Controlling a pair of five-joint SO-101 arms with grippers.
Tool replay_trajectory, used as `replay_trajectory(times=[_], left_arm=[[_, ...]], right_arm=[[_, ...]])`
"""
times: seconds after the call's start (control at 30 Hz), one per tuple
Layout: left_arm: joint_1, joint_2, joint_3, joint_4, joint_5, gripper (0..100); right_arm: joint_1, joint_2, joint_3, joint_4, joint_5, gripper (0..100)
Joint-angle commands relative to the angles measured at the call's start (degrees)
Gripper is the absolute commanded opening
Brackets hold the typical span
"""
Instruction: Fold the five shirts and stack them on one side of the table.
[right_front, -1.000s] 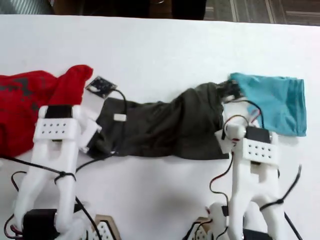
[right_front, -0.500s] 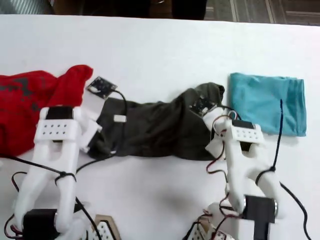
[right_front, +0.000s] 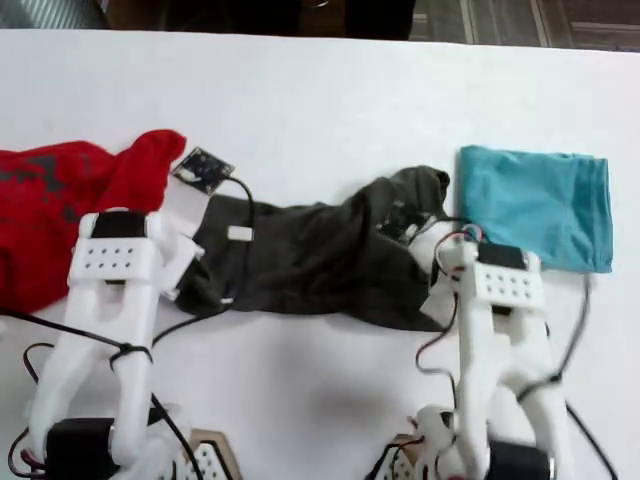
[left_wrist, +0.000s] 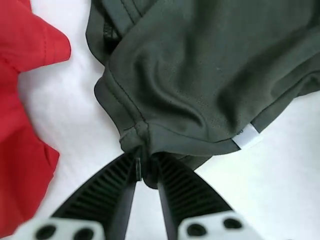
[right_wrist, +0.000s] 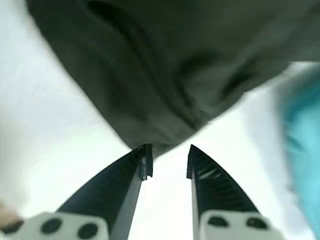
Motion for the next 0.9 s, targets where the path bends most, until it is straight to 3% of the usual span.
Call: replay_trajectory(times=[0.0, 0.17, 0.33, 0.57, 0.8, 0.87], left_arm=[[0.35, -1.05, -2.59, -0.79, 0.44, 3], [0.35, -1.05, -2.59, -0.79, 0.53, 3], [0.35, -1.05, -2.42, -0.70, 0.53, 3], [0.18, -1.05, -2.24, -0.35, 0.53, 3], [0.35, -1.05, -2.59, -0.44, 0.53, 3], [0.35, -1.05, -2.59, -0.70, 0.35, 3]], right_arm=[[1.45, -8.57, -0.44, -4.62, -9.41, 11.9], [0.75, -5.05, -0.44, -5.32, -12.13, 12.2], [0.92, 7.69, -1.76, -6.90, -11.78, 18.8], [1.63, 23.60, -10.46, -6.99, -8.62, 15.6], [2.86, 26.24, -13.80, -1.01, -4.13, 14.8], [2.77, 26.24, -13.89, 0.04, -2.73, 9.5]])
